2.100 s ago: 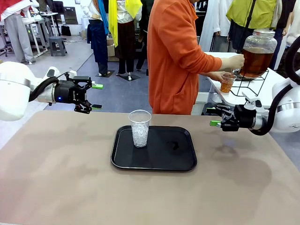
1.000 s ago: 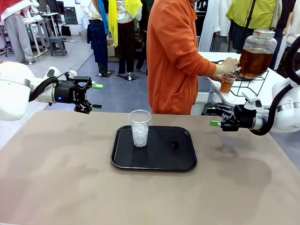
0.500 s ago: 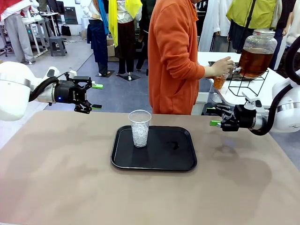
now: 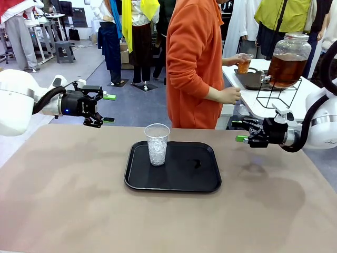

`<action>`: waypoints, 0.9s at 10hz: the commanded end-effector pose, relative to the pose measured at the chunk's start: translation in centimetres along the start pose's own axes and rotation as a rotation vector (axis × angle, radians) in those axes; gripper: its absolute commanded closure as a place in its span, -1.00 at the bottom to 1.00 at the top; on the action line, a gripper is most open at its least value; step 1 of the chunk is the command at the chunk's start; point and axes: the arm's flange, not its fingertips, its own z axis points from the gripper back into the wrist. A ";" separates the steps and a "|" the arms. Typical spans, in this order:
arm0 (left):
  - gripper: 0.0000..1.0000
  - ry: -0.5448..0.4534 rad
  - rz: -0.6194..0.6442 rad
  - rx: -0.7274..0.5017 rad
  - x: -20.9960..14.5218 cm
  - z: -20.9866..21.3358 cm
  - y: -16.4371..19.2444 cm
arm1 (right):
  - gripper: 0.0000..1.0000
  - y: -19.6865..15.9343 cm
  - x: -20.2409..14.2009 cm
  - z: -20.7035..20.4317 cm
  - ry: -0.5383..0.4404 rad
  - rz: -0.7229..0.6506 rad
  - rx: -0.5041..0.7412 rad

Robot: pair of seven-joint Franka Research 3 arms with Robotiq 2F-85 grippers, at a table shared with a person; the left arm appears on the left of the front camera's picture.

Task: Pour the drink into the iced cup.
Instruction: Pick up the iced cup indicated by the human and present it to them.

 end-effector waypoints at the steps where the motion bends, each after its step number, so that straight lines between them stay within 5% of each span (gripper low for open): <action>1: -1.00 -0.001 -0.005 0.000 -0.1 0.1 -0.2 | -1.00 -0.1 0.2 -0.2 -0.004 0.004 -0.002; 9: -1.00 -0.001 -0.005 0.000 -0.1 0.1 -0.2 | -1.00 -0.1 0.2 -0.2 -0.004 0.004 -0.002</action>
